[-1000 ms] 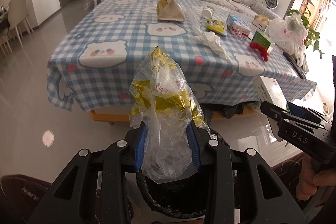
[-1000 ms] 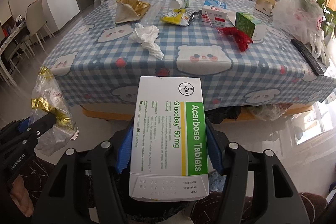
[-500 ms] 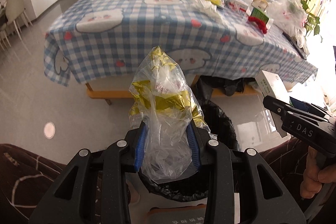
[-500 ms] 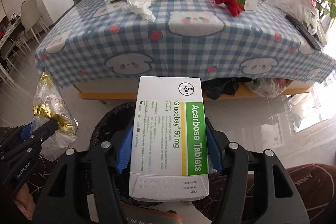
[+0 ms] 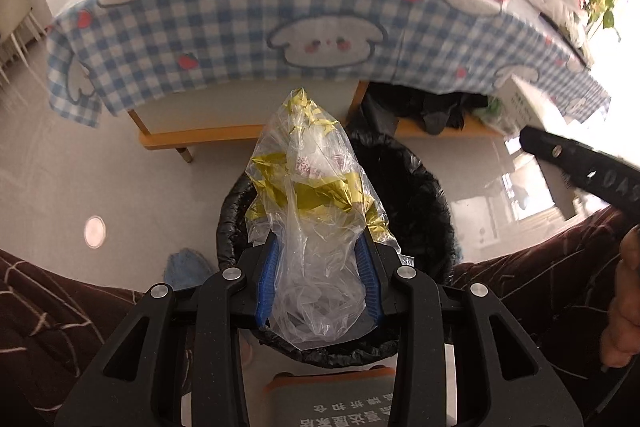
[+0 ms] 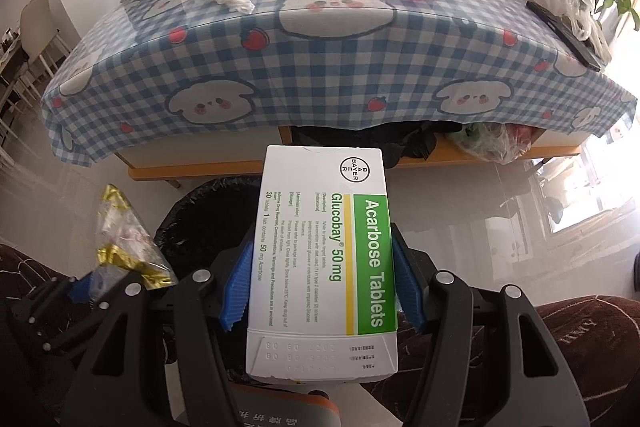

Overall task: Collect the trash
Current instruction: 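Carry the plastic bag and tablet box down toward the black trash bin, then open left tool to drop the bag while right tool drops the box into the bin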

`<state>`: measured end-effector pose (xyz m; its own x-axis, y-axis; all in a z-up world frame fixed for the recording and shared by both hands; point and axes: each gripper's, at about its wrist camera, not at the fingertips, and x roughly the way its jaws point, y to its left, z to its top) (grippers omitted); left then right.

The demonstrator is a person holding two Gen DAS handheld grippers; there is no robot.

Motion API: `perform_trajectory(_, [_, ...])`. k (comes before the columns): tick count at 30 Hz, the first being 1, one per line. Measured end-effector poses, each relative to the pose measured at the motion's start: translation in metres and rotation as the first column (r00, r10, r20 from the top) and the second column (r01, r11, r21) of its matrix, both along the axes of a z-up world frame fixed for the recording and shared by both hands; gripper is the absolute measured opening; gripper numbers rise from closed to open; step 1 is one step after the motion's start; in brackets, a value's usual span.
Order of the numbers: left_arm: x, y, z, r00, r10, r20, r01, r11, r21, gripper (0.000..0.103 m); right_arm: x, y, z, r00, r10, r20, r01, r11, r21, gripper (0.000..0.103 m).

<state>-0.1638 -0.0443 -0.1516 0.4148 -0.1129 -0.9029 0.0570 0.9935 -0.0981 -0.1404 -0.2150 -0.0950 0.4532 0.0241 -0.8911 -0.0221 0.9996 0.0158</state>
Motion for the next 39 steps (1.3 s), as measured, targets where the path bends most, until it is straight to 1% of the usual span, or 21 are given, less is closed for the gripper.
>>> perform_trajectory(8, [0.014, -0.024, -0.03, 0.999, -0.028, -0.028, 0.029, 0.999, 0.036, 0.034, 0.005, -0.009, 0.0, 0.999, -0.037, 0.003, 0.037, 0.999, 0.009, 0.058])
perform_trajectory(12, [0.021, -0.034, -0.041, 0.998, -0.046, -0.048, 0.047, 0.999, 0.018, 0.035, 0.007, -0.015, 0.0, 0.998, -0.055, 0.006, 0.055, 0.998, 0.005, 0.058])
perform_trajectory(15, [0.025, -0.044, -0.054, 0.996, -0.064, -0.065, 0.066, 0.997, 0.031, 0.035, 0.008, -0.019, 0.0, 0.998, -0.068, 0.011, 0.068, 0.998, 0.004, 0.058])
perform_trajectory(18, [0.028, -0.052, -0.061, 0.994, -0.076, -0.08, 0.078, 0.997, 0.021, 0.035, 0.008, -0.021, 0.0, 0.997, -0.078, 0.013, 0.078, 0.997, 0.006, 0.058])
perform_trajectory(25, [0.031, -0.063, -0.067, 0.992, -0.102, -0.078, 0.103, 0.995, 0.0, 0.036, 0.009, -0.024, 0.002, 0.995, -0.092, 0.026, 0.092, 0.996, -0.004, 0.058])
perform_trajectory(28, [0.03, -0.067, -0.065, 0.992, -0.107, -0.069, 0.108, 0.994, 0.019, 0.046, 0.009, -0.025, 0.001, 0.995, -0.097, 0.024, 0.097, 0.995, -0.008, 0.058])
perform_trajectory(29, [0.03, -0.067, -0.063, 0.993, -0.098, -0.064, 0.1, 0.995, 0.029, 0.053, 0.009, -0.025, 0.001, 0.995, -0.1, 0.023, 0.1, 0.995, -0.009, 0.058])
perform_trajectory(30, [0.03, -0.065, -0.06, 0.994, -0.089, -0.055, 0.091, 0.995, 0.033, 0.058, 0.009, -0.026, 0.0, 0.995, -0.101, 0.022, 0.101, 0.995, -0.01, 0.058])
perform_trajectory(32, [0.032, -0.059, -0.052, 0.997, -0.064, -0.03, 0.065, 0.997, 0.038, 0.076, 0.009, -0.025, -0.001, 0.995, -0.101, 0.021, 0.101, 0.995, -0.017, 0.058])
perform_trajectory(34, [0.034, -0.052, -0.044, 0.999, -0.043, -0.015, 0.044, 0.998, 0.037, 0.087, 0.01, -0.025, -0.003, 0.995, -0.104, 0.014, 0.104, 0.994, -0.022, 0.058])
perform_trajectory(37, [0.037, -0.042, -0.032, 1.0, -0.026, 0.006, 0.025, 0.999, 0.036, 0.096, 0.011, -0.024, -0.011, 0.993, -0.114, -0.006, 0.114, 0.993, -0.024, 0.058])
perform_trajectory(39, [0.038, -0.034, -0.024, 1.0, -0.01, 0.027, 0.009, 0.999, 0.04, 0.097, 0.013, -0.023, -0.017, 0.992, -0.122, -0.023, 0.121, 0.992, -0.028, 0.058])
